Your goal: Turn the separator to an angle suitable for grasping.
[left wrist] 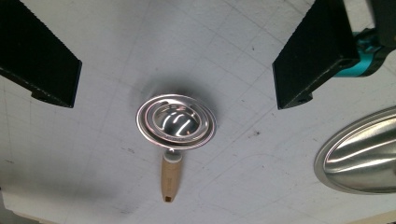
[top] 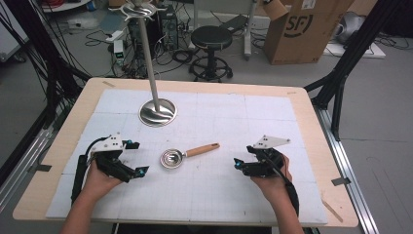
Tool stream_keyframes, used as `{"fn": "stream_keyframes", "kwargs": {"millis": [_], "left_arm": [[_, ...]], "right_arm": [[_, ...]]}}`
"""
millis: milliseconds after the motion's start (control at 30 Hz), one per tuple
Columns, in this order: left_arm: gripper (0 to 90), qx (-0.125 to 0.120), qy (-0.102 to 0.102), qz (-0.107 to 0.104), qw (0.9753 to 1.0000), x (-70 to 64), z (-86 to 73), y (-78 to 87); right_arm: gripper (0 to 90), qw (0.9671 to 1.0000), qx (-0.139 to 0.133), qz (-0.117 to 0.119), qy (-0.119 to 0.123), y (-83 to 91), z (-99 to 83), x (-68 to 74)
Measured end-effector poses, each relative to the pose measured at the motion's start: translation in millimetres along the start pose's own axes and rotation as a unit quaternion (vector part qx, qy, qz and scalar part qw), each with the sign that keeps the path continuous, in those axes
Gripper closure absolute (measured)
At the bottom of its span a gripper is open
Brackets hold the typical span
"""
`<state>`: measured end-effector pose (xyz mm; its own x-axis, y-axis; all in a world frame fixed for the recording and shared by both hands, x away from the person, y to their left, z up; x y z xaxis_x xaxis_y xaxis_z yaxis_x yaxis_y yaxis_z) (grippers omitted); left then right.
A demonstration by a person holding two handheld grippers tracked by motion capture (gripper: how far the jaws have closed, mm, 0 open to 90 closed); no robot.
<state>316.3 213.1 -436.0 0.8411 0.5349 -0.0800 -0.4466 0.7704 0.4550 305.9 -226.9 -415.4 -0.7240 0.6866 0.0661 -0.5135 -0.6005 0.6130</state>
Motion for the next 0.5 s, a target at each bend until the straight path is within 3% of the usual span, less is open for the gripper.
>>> {"fn": "stream_keyframes", "kwargs": {"millis": [367,500], "left_arm": [[1.8,-0.008,-0.002,-0.001,1.0000,1.7,0.8,0.7],[1.8,-0.015,-0.001,-0.006,0.9999,1.7,1.5,-0.9]], "right_arm": [[24.8,0.9994,-0.028,0.000,-0.020,14.3,-9.5,-8.1],[22.0,0.9993,-0.034,-0.003,-0.013,15.4,-11.5,-10.7]]}}
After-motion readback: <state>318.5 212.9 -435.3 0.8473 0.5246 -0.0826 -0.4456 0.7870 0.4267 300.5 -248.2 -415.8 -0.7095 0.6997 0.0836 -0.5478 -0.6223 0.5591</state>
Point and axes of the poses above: each handheld gripper's, and its own axes: y roughly backward along the jaws, z roughly out of its top, x roughly to its left, the point moved 2 cm from there along -y, roughly forward along the jaws, and after that the axes turned 4 degrees about z, right-handed, at the moved point
